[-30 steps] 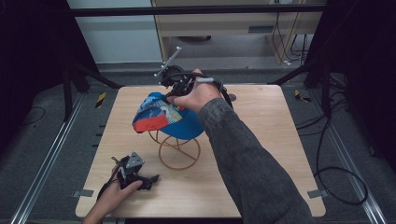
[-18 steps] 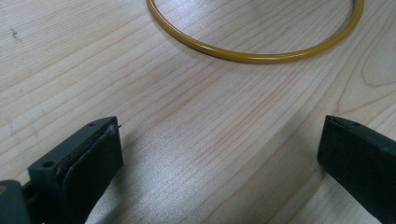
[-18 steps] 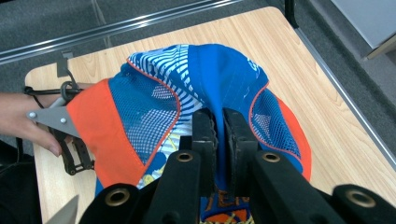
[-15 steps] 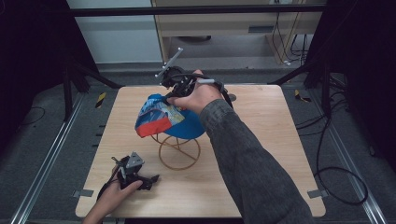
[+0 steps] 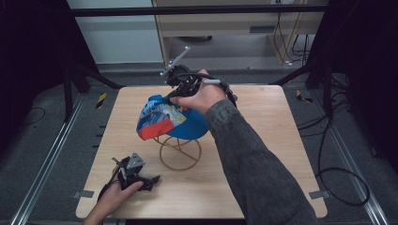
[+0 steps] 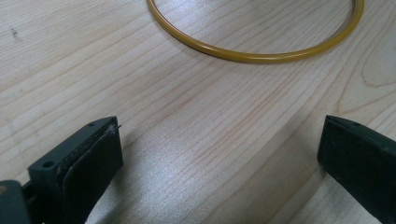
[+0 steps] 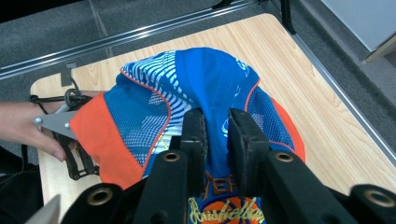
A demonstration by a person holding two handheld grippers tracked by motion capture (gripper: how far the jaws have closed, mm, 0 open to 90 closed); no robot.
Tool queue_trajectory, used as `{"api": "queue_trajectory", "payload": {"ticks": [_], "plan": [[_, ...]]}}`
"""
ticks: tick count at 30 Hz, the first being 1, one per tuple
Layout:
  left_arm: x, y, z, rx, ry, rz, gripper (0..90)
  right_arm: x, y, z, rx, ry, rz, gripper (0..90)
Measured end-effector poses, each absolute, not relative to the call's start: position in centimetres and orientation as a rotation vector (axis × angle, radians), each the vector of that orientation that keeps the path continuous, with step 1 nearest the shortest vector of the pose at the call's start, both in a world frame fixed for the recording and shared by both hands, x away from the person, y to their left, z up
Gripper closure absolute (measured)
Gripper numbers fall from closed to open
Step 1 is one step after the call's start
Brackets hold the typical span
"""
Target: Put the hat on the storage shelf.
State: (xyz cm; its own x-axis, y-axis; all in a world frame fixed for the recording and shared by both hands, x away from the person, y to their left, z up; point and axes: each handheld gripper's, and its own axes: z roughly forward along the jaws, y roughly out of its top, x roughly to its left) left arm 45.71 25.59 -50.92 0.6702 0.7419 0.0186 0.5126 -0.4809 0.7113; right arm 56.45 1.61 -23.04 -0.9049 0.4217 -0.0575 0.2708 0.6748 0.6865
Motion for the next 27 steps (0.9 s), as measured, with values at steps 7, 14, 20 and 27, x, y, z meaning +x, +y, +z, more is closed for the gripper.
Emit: {"api": "queue_trajectory", "payload": {"ticks": [7,14,20,27], "plan": [[45.7,25.6,-50.9,2.189,0.963,0.426,0.0,56.4,1.7,-23.0,0.562,2.67,1.058,69.5],[45.7,25.6,-50.9,2.189,0.962,0.426,0.0,56.1,1.7,-22.7,0.562,2.662,1.071,66.6],[45.7,25.6,-50.9,2.189,0.963,0.426,0.0,55.8,1.6,-22.5,0.559,2.66,1.074,65.5],[45.7,25.6,-50.9,2.189,0.962,0.425,0.0,55.2,0.9,-21.9,0.555,2.648,1.096,63.5]]}}
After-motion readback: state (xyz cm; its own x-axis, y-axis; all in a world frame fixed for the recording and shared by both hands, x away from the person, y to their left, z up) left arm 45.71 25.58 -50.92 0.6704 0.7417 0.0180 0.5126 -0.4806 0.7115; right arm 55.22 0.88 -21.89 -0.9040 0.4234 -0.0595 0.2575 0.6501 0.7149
